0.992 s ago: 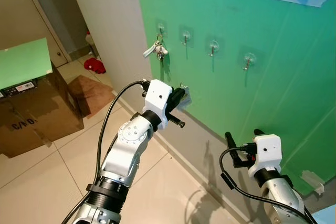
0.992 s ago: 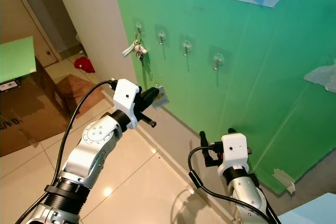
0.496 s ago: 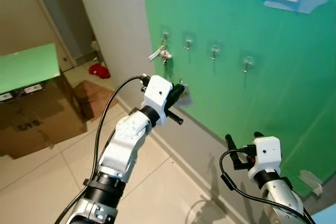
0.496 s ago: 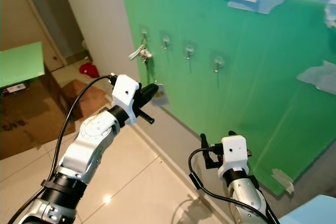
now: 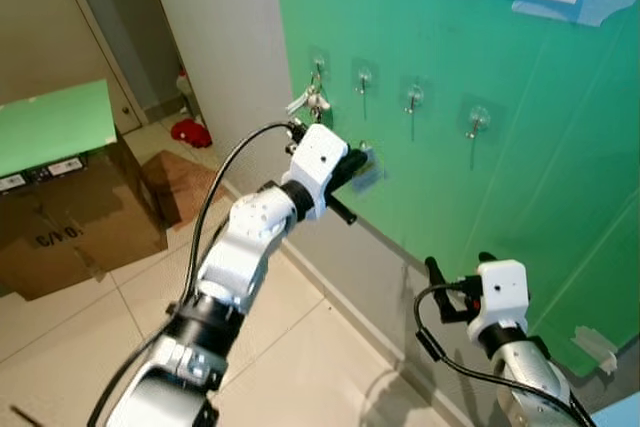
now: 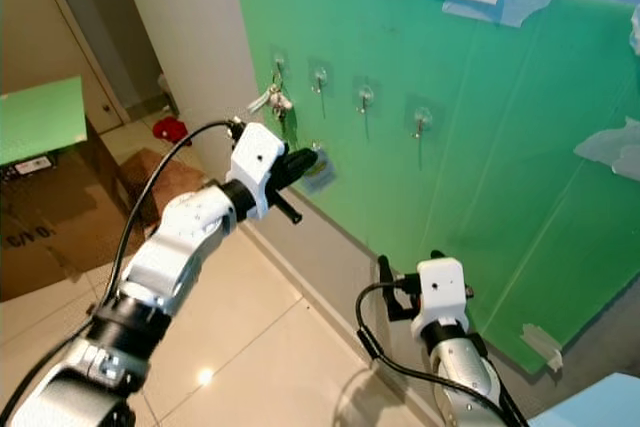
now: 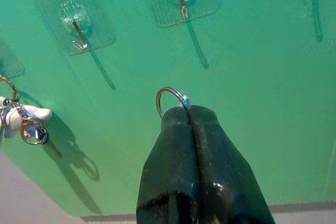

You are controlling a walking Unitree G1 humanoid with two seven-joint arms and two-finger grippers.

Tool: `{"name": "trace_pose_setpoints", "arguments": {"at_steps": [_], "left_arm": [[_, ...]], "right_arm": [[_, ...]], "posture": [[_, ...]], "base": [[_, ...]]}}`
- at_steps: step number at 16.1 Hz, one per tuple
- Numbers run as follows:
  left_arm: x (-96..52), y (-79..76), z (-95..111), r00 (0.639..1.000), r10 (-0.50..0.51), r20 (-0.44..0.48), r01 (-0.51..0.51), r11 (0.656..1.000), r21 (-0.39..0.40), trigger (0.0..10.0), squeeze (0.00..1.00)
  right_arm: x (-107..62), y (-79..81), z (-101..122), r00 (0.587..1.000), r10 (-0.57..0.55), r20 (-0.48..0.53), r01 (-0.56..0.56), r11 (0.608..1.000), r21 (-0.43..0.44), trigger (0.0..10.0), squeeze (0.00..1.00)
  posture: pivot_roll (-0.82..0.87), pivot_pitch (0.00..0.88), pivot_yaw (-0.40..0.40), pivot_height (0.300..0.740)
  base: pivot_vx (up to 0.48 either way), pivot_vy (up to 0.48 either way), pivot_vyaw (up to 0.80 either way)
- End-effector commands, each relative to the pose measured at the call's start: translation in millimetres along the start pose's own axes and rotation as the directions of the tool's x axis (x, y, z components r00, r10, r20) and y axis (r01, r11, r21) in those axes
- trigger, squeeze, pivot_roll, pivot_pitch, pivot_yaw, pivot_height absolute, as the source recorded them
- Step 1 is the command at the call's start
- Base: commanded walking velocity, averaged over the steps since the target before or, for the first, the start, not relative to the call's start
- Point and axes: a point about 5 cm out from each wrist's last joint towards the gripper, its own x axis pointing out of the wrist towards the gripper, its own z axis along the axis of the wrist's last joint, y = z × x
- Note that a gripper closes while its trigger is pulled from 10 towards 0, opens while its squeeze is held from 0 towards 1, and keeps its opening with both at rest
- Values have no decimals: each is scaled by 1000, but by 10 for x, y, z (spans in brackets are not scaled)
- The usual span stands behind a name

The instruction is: Hang keys on a hook

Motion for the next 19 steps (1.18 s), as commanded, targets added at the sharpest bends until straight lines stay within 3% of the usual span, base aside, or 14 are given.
{"name": "trace_pose_setpoints", "arguments": {"at_steps": [1,5,7,8,9,10,13,17,19], "left_arm": [[10,34,22,1000,-6,-4,6,1000,23,0,0],[59,91,85,1000,-8,6,8,999,51,0,0],[42,115,71,1000,3,9,-3,1000,22,0,0],[-15,131,43,998,53,37,-48,993,-105,0,0],[-129,164,-18,989,140,56,-120,954,-275,0,0],[-243,157,-106,981,187,41,-163,929,-331,0,0],[-394,48,-208,979,202,12,-188,930,-316,0,0],[-682,-3,-225,946,322,20,-304,910,-282,0,0],[-694,-33,-217,943,332,24,-313,911,-269,0,0]], "right_arm": [[3,20,-14,1000,3,0,-3,1000,-10,10000,0],[3,20,-22,1000,-2,5,2,1000,-9,10000,0],[8,22,-22,1000,-2,11,2,1000,-15,10000,0],[15,27,-20,1000,-2,12,2,1000,-16,10000,0],[33,28,-6,1000,-1,17,1,1000,-17,10000,0],[55,16,16,1000,-3,25,3,1000,-17,10000,0],[131,-11,65,999,12,41,-11,1000,-27,10000,0],[199,-44,95,999,26,48,-24,999,-42,10000,0],[218,-36,93,998,32,49,-30,999,-45,10000,0]], "posture": [[-110,0,94,740],[-111,0,99,740],[-113,0,103,740],[-116,0,110,740],[-115,0,108,740],[-103,0,98,740],[-77,0,76,740],[-65,0,57,740],[-59,0,54,740]], "base": [[0,0,0],[0,0,0],[0,0,0],[0,0,0],[0,0,0],[0,0,0],[0,0,0],[0,0,0],[0,0,0]]}}
